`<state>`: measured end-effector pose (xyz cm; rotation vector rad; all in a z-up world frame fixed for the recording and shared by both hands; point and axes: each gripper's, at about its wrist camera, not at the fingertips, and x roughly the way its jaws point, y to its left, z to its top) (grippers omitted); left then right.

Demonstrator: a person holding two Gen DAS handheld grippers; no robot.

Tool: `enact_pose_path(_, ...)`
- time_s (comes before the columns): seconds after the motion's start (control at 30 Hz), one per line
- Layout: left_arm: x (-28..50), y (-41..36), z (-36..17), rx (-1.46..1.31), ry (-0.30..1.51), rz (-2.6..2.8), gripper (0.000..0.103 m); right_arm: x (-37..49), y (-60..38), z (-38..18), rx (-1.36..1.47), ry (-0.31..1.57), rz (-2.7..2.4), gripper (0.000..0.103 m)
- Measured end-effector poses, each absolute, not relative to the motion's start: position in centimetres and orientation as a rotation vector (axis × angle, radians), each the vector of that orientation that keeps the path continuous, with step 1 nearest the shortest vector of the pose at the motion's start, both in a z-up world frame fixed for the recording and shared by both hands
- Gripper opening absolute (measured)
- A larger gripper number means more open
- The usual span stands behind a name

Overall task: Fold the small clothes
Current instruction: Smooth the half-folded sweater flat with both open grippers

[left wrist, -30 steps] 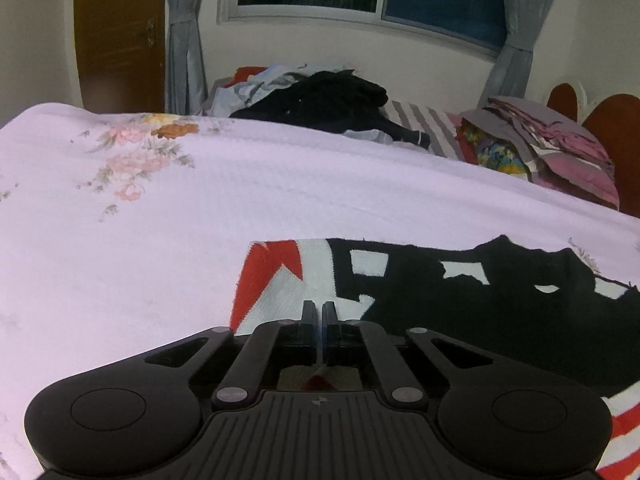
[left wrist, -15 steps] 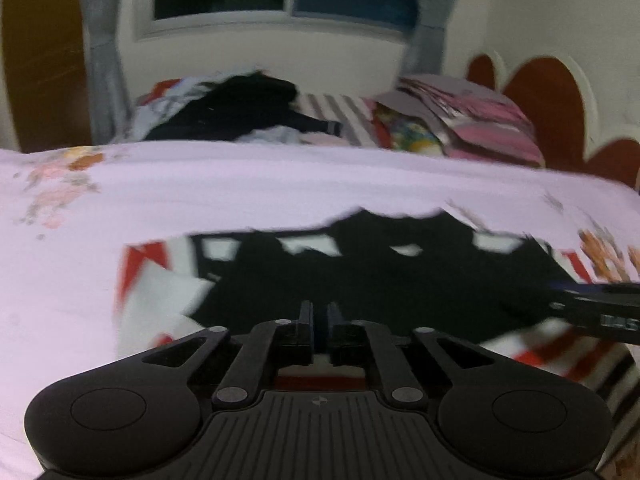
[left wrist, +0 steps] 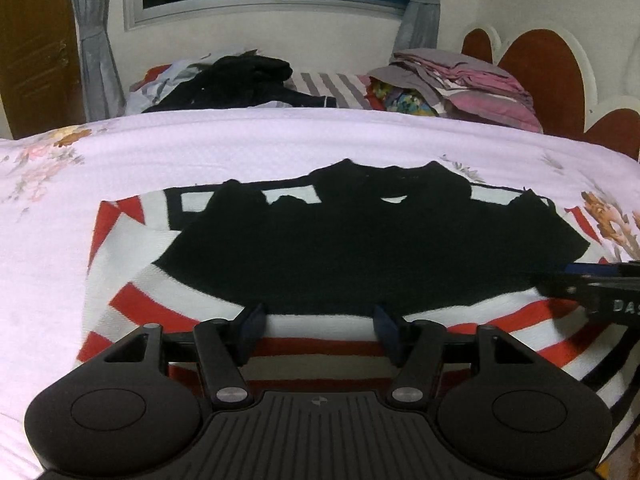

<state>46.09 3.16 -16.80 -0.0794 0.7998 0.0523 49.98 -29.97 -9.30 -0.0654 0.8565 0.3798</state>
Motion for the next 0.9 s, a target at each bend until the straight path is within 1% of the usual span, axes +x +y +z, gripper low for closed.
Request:
enact_pose_path(0.23,45.1,4.2,-16.6,-0.08,0.797,0.077,0.06,49.4,-32.2,-9.6,-0.078,0.864,0.331,0.044)
enact_pose_path(0.6,41.2,4.3,-15.0,-0.15,0.781,0.054,0.061,45.2,-31.1,-7.5,-0.04,0.845,0.401,0.046)
enact_pose_path(0.9,39.2,4.3,-16.2,-0.119,0.805,0.045,0.061,42.8,-30.3,-8.7,-0.103,0.864,0.398,0.046)
